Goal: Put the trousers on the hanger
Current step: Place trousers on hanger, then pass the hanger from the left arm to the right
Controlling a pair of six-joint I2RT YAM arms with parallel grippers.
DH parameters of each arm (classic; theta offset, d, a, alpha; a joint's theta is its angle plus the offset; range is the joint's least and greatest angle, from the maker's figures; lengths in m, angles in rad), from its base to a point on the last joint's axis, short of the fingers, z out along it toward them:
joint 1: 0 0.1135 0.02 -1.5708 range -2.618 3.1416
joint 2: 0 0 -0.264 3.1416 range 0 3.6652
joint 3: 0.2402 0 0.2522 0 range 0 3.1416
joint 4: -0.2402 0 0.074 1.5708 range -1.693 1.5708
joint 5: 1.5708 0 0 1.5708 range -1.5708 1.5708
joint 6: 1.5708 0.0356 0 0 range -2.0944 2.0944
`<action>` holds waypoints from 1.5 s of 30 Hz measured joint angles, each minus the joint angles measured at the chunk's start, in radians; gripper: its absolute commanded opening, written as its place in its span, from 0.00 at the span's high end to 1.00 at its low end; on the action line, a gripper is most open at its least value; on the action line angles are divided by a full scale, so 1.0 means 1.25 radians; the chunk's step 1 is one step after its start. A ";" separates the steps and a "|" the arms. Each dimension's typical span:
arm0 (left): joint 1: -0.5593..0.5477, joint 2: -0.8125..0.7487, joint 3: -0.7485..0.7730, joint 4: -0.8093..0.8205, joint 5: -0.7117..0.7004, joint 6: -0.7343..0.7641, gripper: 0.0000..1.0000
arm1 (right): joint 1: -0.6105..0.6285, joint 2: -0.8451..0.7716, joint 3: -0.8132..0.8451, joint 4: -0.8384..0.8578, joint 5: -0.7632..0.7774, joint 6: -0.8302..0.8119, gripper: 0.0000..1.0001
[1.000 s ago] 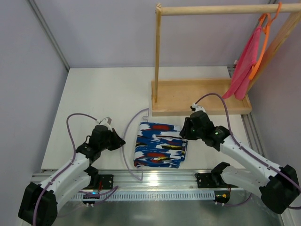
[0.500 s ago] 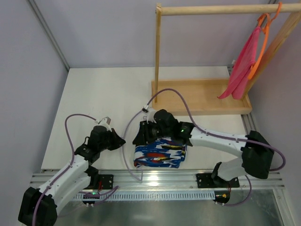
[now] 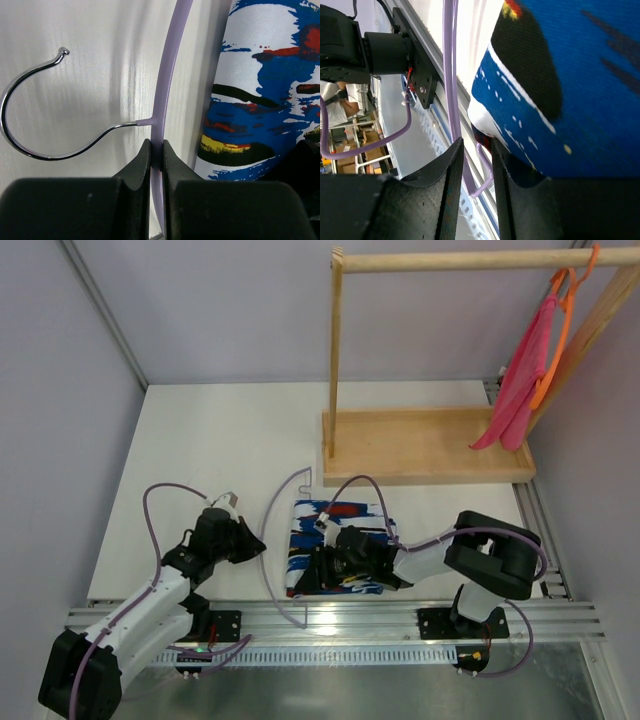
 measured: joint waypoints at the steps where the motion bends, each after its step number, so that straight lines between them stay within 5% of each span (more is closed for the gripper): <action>1: 0.000 -0.001 0.000 -0.003 -0.001 -0.001 1.00 | 0.000 -0.003 -0.012 0.017 0.003 0.006 0.67; 11: 0.000 -0.012 0.000 -0.012 -0.001 -0.011 1.00 | -0.065 -0.288 0.077 -0.329 0.116 -0.074 0.67; 15: 0.000 -0.013 0.000 -0.012 -0.001 -0.017 1.00 | -0.183 -0.346 0.075 -0.356 0.140 -0.107 0.67; 18: 0.000 -0.013 0.000 -0.014 -0.001 -0.020 1.00 | -0.244 -0.370 -0.047 -0.323 0.168 -0.092 0.67; 21: -0.001 -0.014 0.000 -0.017 0.002 -0.027 1.00 | -0.253 -0.370 -0.178 -0.270 0.189 -0.029 0.67; 28: -0.001 -0.043 0.049 -0.084 0.014 -0.047 1.00 | -0.243 -0.456 -0.172 -0.354 0.251 -0.008 0.61; 36: -0.013 -0.057 0.157 -0.138 0.019 -0.063 1.00 | -0.059 -0.564 0.072 -0.723 0.430 -0.089 0.37; 45: -0.055 -0.059 0.159 -0.141 0.016 -0.126 1.00 | 0.291 -0.282 0.408 -0.733 0.687 -0.219 0.27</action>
